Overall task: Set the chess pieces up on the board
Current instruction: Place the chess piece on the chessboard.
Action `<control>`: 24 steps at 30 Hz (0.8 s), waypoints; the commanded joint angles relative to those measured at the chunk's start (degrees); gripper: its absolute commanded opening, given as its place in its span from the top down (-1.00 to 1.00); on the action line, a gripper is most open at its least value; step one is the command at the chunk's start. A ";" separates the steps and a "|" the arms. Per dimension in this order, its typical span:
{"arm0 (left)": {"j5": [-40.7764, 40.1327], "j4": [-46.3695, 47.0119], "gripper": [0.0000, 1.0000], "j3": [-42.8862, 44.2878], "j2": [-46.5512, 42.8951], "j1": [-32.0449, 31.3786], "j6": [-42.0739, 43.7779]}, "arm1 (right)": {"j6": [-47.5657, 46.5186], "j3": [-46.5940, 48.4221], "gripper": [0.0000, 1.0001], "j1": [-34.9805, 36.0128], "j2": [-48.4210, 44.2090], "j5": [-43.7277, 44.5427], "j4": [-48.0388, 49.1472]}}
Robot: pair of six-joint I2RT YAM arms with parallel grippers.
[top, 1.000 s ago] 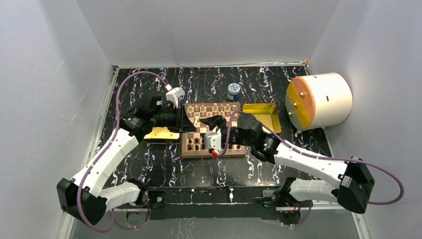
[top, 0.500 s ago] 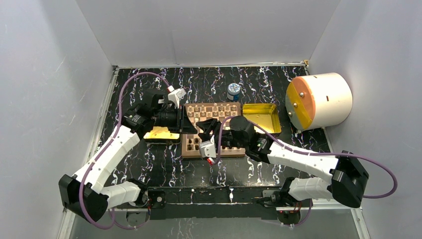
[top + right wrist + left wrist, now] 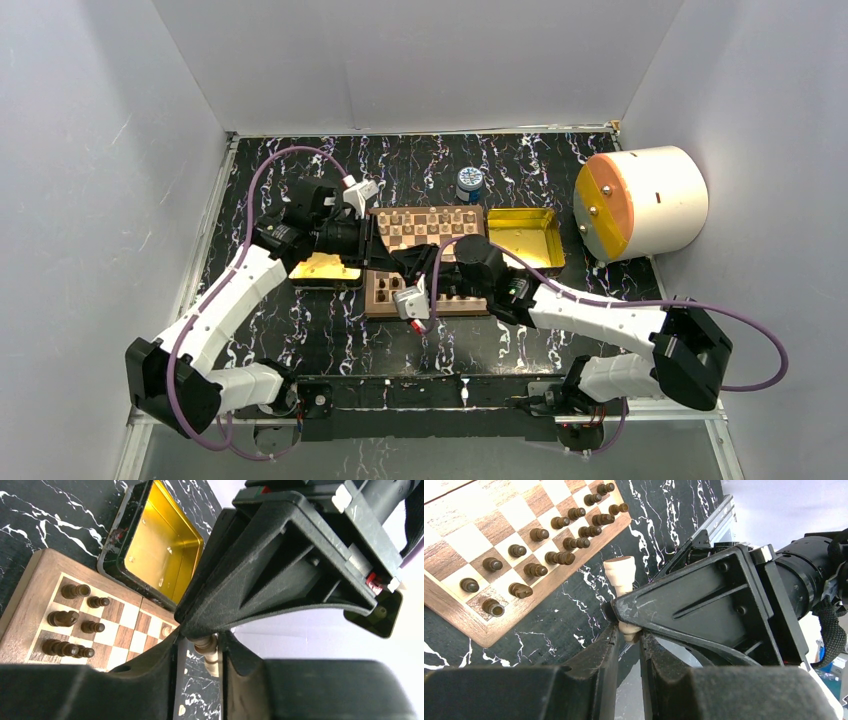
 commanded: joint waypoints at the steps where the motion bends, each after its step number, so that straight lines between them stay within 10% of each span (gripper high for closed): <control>1: 0.67 -1.26 1.00 3.02 0.28 -0.13 0.58 | -0.46 -0.14 0.42 0.36 0.50 -0.70 4.85; 11: -10.49 4.02 0.18 4.78 -1.73 -0.08 0.01 | 14.36 -5.24 0.86 0.06 3.29 2.23 18.74; 24: -20.70 17.55 0.19 -3.11 -7.12 -0.04 -6.76 | 45.73 -11.75 0.90 -7.20 8.76 1.28 42.56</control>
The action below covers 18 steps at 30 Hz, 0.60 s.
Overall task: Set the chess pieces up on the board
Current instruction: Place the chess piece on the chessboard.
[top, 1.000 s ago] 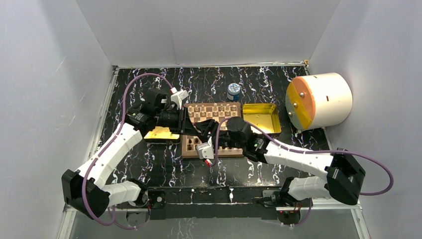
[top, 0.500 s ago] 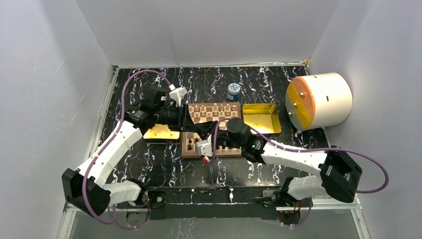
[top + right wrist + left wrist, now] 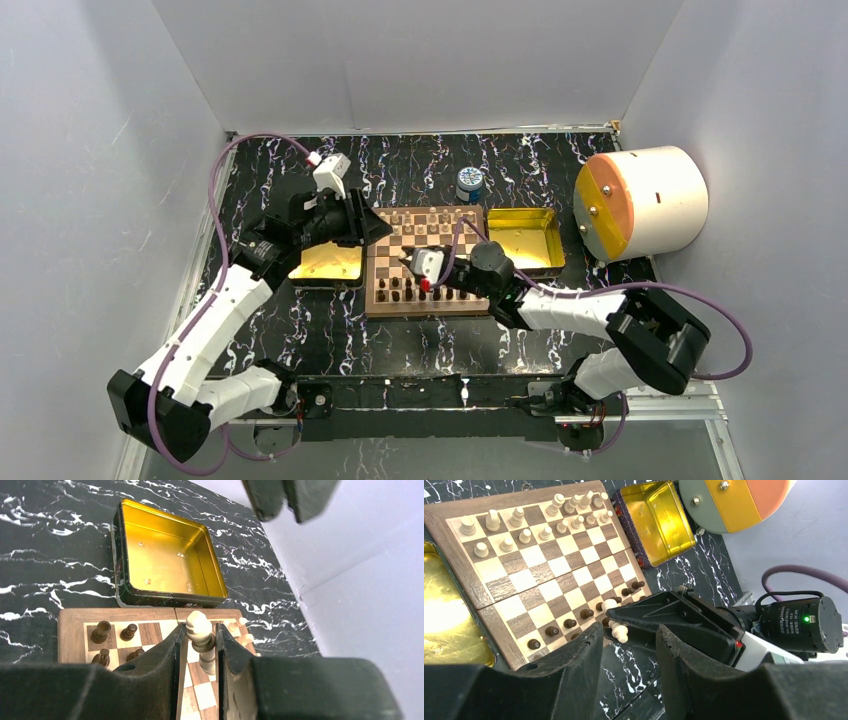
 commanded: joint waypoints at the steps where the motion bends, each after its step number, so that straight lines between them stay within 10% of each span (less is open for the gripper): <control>1: -1.84 5.13 0.20 -2.38 0.43 -0.07 -1.37 | 14.29 -1.01 0.90 -2.55 2.29 0.05 14.50; 18: 7.13 12.09 0.11 -4.29 9.65 -0.11 -2.45 | 24.54 -0.71 0.90 -5.19 5.71 3.36 19.95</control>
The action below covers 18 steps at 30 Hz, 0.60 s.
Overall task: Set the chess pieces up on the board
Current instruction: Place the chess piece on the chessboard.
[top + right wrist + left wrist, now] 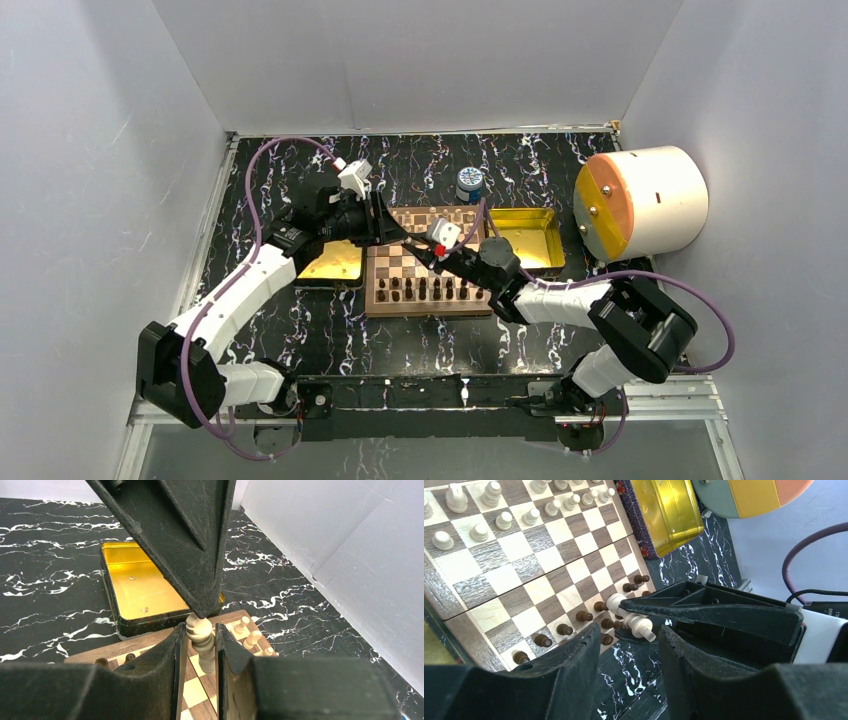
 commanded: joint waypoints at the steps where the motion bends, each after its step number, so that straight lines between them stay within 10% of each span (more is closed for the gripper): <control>1: 2.69 4.51 0.10 -1.39 -0.53 -0.15 -0.86 | 2.41 0.36 0.90 -0.22 0.49 0.99 5.87; 18: 3.16 5.60 0.56 -2.72 1.33 -0.84 -3.84 | 4.44 0.21 0.89 -0.23 2.64 1.31 8.07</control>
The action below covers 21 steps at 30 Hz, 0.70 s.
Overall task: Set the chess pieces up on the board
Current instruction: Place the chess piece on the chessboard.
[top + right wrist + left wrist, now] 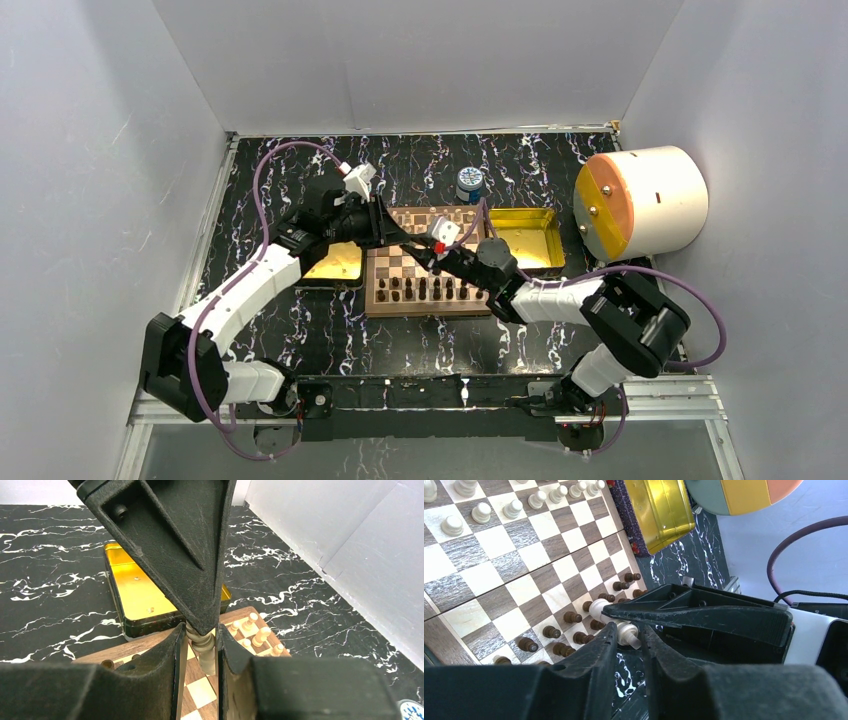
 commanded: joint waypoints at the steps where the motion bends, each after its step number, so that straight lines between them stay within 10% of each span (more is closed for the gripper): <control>1: 0.30 0.61 0.63 -0.54 -0.28 -0.60 -0.80 | 1.35 0.17 0.89 -0.19 0.83 1.09 6.10; 16: -2.26 -7.59 1.00 3.75 4.56 -1.12 2.23 | 2.77 -0.88 0.88 -0.23 2.13 1.96 8.25; 21: -5.89 -9.89 0.49 4.57 2.67 -1.15 3.03 | 3.69 -1.74 0.90 -0.23 2.65 2.10 9.85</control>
